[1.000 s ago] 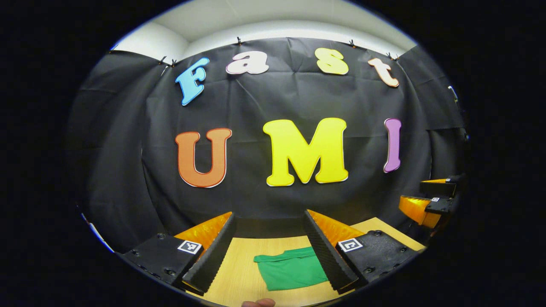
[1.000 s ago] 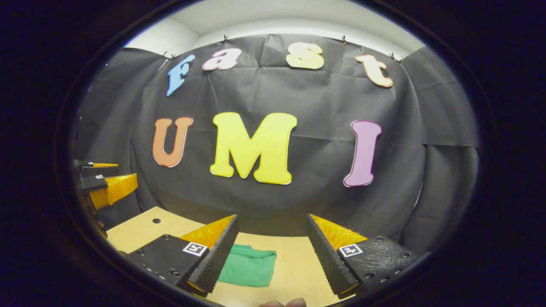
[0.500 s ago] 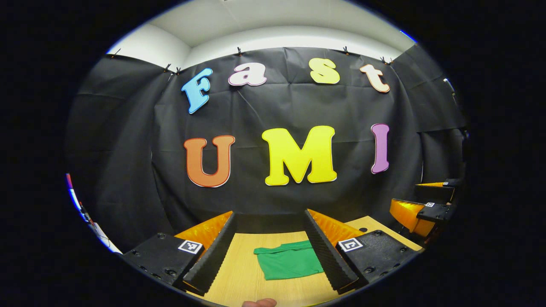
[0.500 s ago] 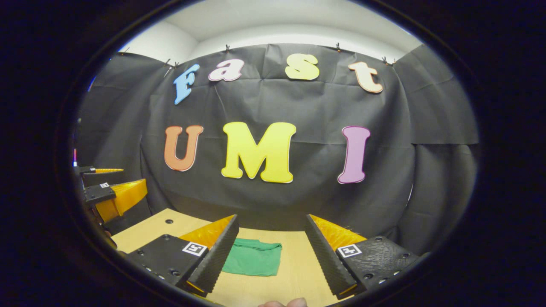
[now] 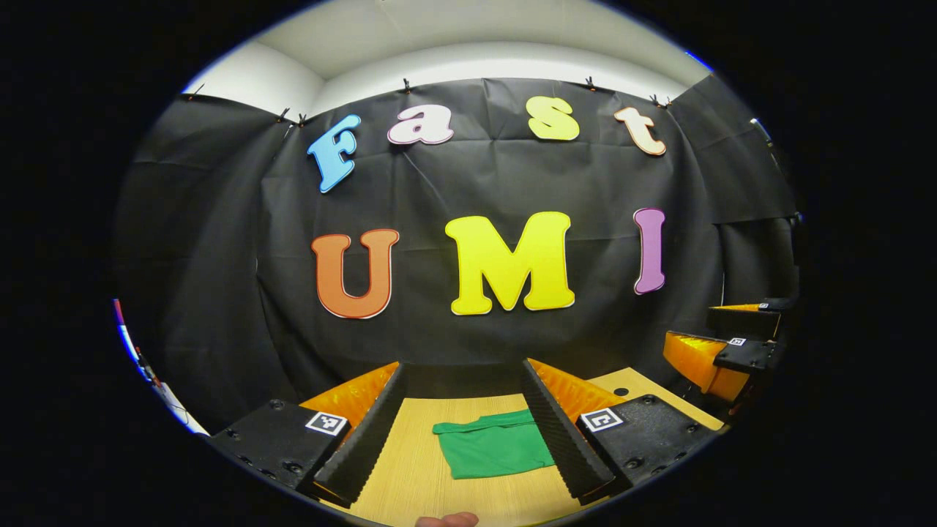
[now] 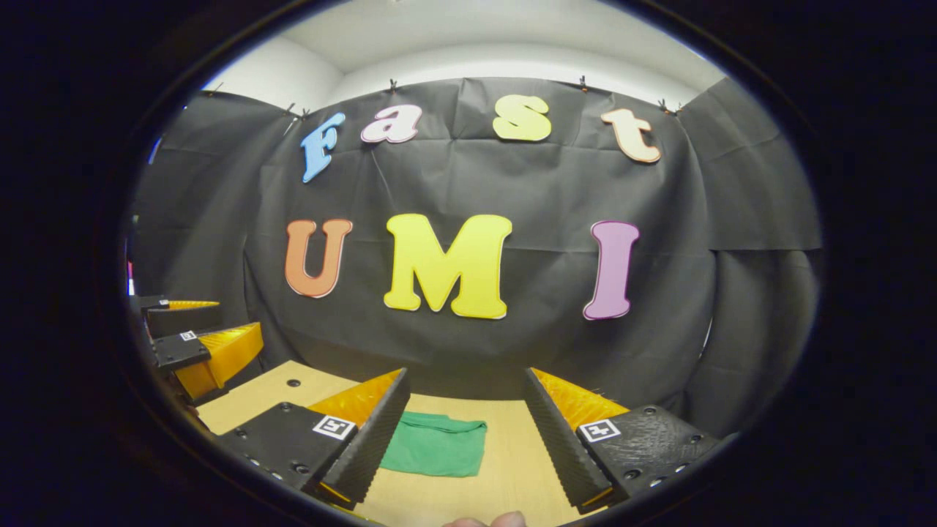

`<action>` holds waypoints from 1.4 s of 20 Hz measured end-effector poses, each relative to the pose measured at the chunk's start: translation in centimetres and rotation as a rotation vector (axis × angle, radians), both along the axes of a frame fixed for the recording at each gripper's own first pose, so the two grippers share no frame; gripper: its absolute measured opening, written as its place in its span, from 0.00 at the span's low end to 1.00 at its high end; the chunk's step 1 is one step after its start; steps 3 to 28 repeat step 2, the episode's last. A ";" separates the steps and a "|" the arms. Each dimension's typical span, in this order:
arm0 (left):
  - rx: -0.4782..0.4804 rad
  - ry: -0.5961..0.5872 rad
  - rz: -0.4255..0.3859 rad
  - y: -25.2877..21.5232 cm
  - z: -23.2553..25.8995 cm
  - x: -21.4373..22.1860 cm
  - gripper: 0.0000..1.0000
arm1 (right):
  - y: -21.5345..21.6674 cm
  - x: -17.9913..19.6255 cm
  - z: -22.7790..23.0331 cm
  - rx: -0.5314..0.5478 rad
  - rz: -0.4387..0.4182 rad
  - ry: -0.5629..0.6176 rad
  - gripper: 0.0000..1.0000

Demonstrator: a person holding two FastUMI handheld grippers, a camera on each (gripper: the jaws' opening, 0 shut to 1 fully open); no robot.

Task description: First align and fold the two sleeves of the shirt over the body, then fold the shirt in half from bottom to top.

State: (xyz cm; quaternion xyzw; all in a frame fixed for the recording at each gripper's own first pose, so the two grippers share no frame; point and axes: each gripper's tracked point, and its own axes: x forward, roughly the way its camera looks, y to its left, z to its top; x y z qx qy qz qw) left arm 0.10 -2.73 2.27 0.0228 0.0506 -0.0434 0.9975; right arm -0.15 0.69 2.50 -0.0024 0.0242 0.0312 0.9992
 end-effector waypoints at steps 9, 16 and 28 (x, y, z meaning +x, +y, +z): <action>-0.001 0.001 0.001 0.1 -0.1 0.4 0.99 | 0.0 0.4 0.2 0.002 -0.001 -0.004 0.97; -0.001 0.001 0.001 0.1 -0.1 0.4 0.99 | 0.0 0.4 0.2 0.002 -0.001 -0.004 0.97; -0.001 0.001 0.001 0.1 -0.1 0.4 0.99 | 0.0 0.4 0.2 0.002 -0.001 -0.004 0.97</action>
